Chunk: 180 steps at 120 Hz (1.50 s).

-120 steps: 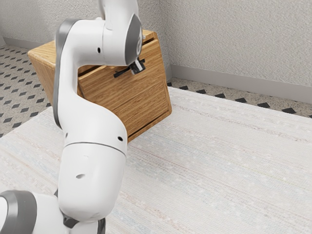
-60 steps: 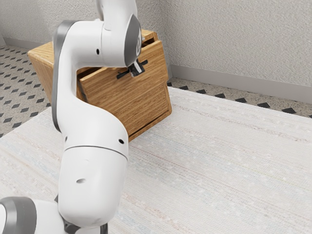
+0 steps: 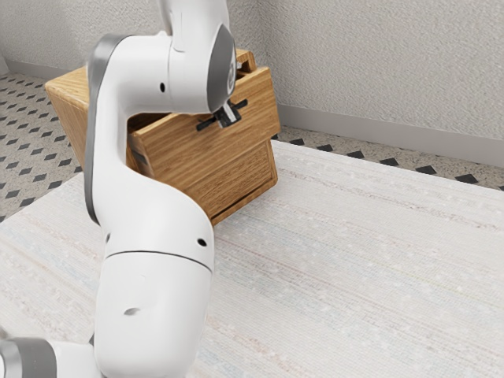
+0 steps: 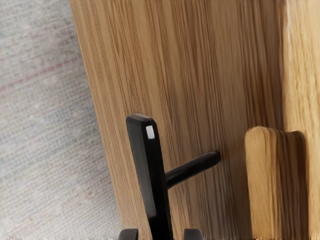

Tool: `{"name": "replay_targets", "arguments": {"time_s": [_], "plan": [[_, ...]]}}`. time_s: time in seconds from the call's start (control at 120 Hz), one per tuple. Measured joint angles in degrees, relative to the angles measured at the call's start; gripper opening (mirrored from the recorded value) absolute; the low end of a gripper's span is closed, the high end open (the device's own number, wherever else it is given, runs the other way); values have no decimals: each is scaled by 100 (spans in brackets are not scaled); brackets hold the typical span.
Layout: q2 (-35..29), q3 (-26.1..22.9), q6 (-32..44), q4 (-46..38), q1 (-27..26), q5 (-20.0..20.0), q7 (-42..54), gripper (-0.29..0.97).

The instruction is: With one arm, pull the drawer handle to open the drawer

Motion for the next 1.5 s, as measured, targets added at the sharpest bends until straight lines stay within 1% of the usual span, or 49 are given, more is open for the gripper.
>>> {"name": "replay_targets", "arguments": {"time_s": [0.217,0.45,0.633,1.033,1.5], "plan": [[-1,25,0,-100,-242,62,7,2],[-9,29,2,-113,-340,91,1,2],[-9,136,2,-258,-609,119,-21,2],[-9,152,4,-411,-909,136,-73,3],[-8,235,0,-559,-1284,282,-166,3]]}}
